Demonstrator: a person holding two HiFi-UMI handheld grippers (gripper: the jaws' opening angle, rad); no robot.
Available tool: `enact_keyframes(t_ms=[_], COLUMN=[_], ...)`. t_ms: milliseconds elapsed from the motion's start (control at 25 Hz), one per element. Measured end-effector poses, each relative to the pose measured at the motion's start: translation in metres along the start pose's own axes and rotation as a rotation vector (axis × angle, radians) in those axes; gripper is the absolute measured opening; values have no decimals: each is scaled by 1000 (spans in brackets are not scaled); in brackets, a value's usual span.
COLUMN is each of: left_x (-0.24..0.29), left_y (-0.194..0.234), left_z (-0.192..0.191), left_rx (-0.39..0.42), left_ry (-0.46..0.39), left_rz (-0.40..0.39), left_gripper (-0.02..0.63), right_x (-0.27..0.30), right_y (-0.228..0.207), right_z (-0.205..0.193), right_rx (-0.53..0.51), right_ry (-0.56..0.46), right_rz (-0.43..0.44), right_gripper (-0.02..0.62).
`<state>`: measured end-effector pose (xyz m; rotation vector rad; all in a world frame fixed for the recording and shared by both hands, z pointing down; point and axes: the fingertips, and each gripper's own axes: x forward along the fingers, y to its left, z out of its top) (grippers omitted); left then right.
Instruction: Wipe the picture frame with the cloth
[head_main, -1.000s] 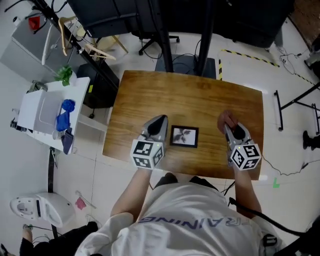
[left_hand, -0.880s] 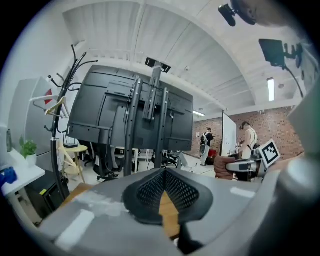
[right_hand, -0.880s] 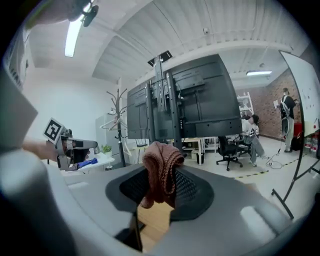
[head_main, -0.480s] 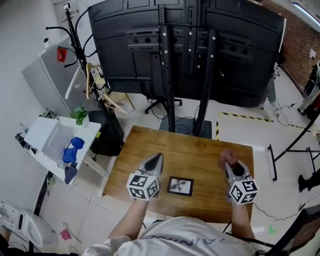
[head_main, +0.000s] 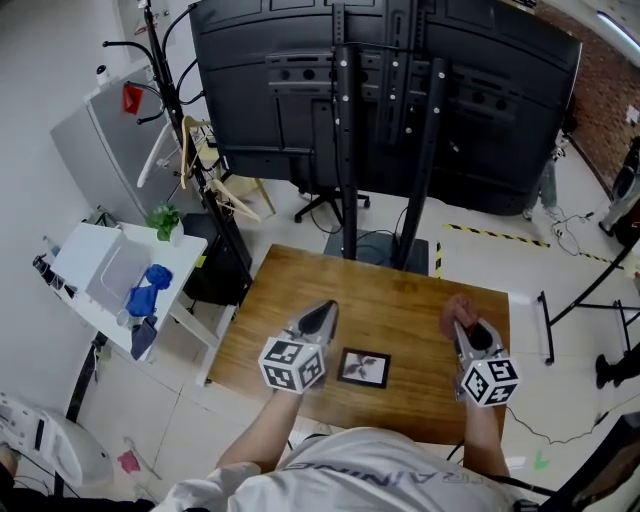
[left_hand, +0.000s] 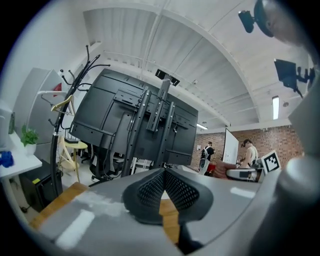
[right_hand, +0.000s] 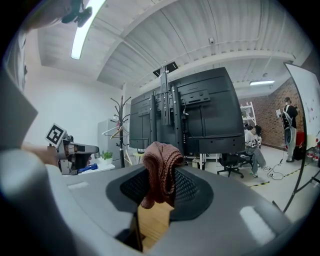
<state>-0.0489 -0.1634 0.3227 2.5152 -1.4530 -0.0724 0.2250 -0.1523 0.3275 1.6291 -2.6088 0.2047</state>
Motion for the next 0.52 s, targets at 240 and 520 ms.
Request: enact_keyframes(t_ms=[240,520], left_x=[2,5], left_y=[-9,-1], left_z=[8,0], left_rx=[-12,11], left_ry=[-12,17], left_rz=[-35,-7], left_gripper=[4,3], right_x=[-2,-4], right_y=[3,4], right_z=[-1,-2], right_rx=[-10,0], right_ry=[7,1], right_rz=[-8,-18], right_gripper=[110,109])
